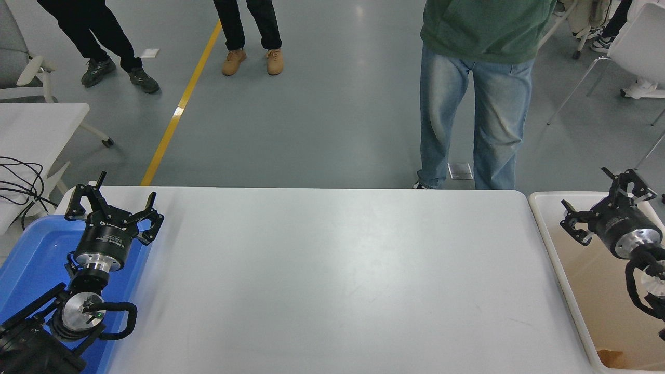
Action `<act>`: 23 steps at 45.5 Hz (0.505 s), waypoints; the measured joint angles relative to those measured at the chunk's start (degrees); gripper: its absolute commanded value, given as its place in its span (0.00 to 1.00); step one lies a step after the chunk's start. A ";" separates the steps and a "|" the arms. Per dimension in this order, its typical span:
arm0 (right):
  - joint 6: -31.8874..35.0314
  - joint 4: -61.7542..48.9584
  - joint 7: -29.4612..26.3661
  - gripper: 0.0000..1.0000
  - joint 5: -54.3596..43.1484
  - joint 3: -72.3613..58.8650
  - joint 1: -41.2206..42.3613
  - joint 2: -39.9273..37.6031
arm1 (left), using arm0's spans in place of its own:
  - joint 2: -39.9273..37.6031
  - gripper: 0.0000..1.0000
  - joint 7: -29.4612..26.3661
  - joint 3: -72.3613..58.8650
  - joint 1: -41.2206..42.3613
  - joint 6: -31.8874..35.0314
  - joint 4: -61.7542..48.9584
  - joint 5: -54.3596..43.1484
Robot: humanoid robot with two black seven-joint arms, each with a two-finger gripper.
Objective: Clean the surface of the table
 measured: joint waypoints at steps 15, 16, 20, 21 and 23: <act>2.25 -0.85 4.56 1.00 -0.46 3.17 -0.23 6.13 | 0.00 0.99 0.00 0.00 0.00 0.00 0.00 0.00; 2.29 -1.08 4.92 1.00 -0.53 3.17 -0.05 6.53 | 0.00 0.99 0.00 0.00 0.00 0.00 0.00 -0.01; 2.39 -2.44 6.45 1.00 -1.66 2.97 1.02 8.14 | 0.00 0.99 0.00 0.00 0.00 0.00 0.00 0.00; 2.40 -2.77 6.70 1.00 -2.07 2.88 1.22 8.41 | 0.00 0.99 0.00 0.00 0.00 0.00 0.00 0.00; 2.42 -3.58 7.21 1.00 -3.21 2.70 1.63 8.93 | 0.00 0.99 0.00 0.00 0.00 0.00 0.00 -0.01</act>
